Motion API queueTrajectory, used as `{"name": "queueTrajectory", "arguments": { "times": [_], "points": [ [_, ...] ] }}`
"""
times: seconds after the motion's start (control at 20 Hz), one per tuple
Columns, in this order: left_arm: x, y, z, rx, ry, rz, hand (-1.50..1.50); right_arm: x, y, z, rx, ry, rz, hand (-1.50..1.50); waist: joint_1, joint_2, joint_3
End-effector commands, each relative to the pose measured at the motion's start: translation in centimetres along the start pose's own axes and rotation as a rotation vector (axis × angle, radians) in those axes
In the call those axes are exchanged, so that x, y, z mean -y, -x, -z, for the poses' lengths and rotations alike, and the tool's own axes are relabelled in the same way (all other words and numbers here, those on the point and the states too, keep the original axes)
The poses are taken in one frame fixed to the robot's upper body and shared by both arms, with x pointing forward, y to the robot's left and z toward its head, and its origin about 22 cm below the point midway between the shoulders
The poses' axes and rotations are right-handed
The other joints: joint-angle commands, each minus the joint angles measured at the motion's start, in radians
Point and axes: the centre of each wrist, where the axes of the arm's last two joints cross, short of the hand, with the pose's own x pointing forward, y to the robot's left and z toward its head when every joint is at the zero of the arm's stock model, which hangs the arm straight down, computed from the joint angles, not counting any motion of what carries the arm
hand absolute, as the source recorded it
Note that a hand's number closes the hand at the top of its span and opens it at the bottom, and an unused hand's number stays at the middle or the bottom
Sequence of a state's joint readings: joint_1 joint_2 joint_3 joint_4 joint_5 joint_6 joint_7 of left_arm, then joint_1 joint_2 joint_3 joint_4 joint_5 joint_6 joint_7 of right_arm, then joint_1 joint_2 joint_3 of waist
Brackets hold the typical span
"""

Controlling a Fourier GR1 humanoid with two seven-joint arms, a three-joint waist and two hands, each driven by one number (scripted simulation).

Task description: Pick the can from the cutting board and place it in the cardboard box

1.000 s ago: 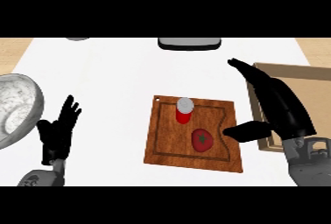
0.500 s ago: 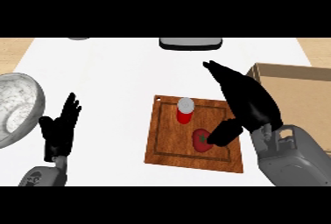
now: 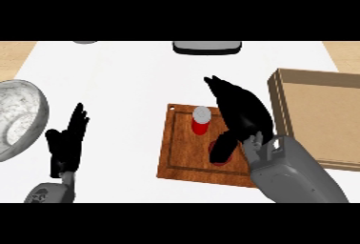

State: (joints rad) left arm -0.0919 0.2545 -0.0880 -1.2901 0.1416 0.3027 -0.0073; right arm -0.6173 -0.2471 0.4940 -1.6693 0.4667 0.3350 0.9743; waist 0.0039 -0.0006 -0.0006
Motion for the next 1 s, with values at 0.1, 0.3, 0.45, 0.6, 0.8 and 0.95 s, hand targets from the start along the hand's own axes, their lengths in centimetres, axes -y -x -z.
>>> {"name": "queueTrajectory", "arguments": {
  "times": [0.1, 0.3, 0.45, 0.6, 0.8, 0.95],
  "points": [
    [-0.8, 0.4, 0.1, 0.014, -0.01, 0.009, 0.0, -2.5, -2.8, 1.2, -0.074, -0.032, -0.017, -1.5, 0.002, 0.0, 0.0],
    [0.2, -0.3, -0.4, -0.006, 0.008, 0.008, 0.0, -3.3, -3.2, 1.3, -0.123, -0.039, -0.071, -1.5, 0.001, -0.001, 0.0],
    [0.9, -0.1, 1.0, -0.01, -0.015, -0.005, 0.0, -3.5, -3.8, 1.1, -0.135, -0.048, -0.064, -1.5, -0.005, 0.0, 0.0],
    [-0.8, -0.4, -0.9, -0.001, 0.009, 0.019, 0.0, -4.1, -4.2, 2.0, -0.149, -0.041, -0.047, -1.5, 0.002, -0.001, 0.0],
    [-0.2, -1.2, 1.1, -0.001, 0.005, -0.003, 0.0, -3.0, -4.0, 3.4, -0.164, -0.025, -0.031, -1.5, -0.001, 0.001, 0.0],
    [-1.0, 0.5, -0.1, -0.013, -0.01, 0.005, 0.0, -2.7, -3.8, 3.8, -0.18, -0.055, -0.032, -1.5, 0.001, 0.001, 0.0]
  ]
}}
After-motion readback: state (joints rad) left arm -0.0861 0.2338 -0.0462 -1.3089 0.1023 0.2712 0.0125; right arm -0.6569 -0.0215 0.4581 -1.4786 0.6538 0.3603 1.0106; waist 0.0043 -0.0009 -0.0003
